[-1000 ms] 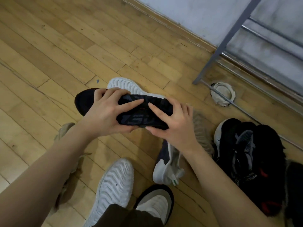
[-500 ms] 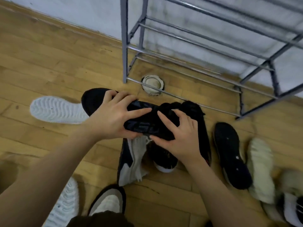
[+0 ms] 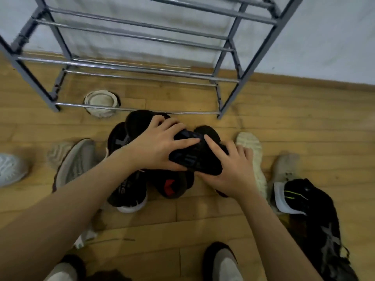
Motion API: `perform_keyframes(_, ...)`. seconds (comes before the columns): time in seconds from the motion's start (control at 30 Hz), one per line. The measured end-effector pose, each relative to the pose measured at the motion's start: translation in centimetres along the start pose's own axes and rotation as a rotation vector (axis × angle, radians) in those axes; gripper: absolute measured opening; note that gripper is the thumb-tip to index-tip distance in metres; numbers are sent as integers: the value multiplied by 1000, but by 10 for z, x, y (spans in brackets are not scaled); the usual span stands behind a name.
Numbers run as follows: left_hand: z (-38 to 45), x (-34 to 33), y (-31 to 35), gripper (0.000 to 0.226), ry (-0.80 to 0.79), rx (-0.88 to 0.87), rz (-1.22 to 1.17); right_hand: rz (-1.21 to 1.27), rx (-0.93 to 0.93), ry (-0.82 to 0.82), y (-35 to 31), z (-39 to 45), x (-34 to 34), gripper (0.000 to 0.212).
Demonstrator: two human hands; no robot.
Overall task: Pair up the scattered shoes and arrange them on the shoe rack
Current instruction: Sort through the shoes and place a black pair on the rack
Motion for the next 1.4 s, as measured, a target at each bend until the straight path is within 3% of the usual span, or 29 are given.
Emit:
perform_keyframes(0.13, 57, -11, 23, 72, -41, -115, 9, 92, -56, 52, 50, -13, -9, 81)
perform_keyframes(0.23, 90, -23, 32, 72, -70, -104, 6, 130, -135, 124, 70, -21, -22, 76)
perform_keyframes(0.33, 100, -42, 31, 75, -139, 70, -97, 195, -354, 148, 72, -27, -46, 74)
perform_keyframes(0.47, 74, -70, 25, 72, -197, 345, -256, 168, -545, -18, 61, -29, -85, 77)
perform_keyframes(0.57, 44, -88, 21, 83, -222, 489, -237, 105, -543, -14, 59, -28, -93, 77)
perform_keyframes(0.67, 23, -99, 22, 88, -267, 472, -110, 77, -527, 38, 52, -24, -90, 76)
perform_keyframes(0.8, 7, -102, 24, 78, -258, 463, -74, 85, -305, 101, 15, -8, -80, 60)
perform_keyframes(1.0, -31, -89, -1, 86, -229, 565, -102, 275, -219, -36, -25, 16, -96, 51)
perform_keyframes(1.2, -45, -86, -8, 89, -257, 561, -139, 210, -133, -86, -32, 49, -109, 51)
perform_keyframes(1.4, -27, -81, -28, 74, -174, 561, -95, 115, -120, -141, -35, 98, -109, 56)
Point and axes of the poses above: each hand's wrist, its own z-axis towards the middle knuckle, its own x-axis out of the back of the hand, y = z × x, the point moved 4 cm from there along z, towards the middle knuckle, and after that the axes turned 10 degrees about -y, right-handed, at the moved point
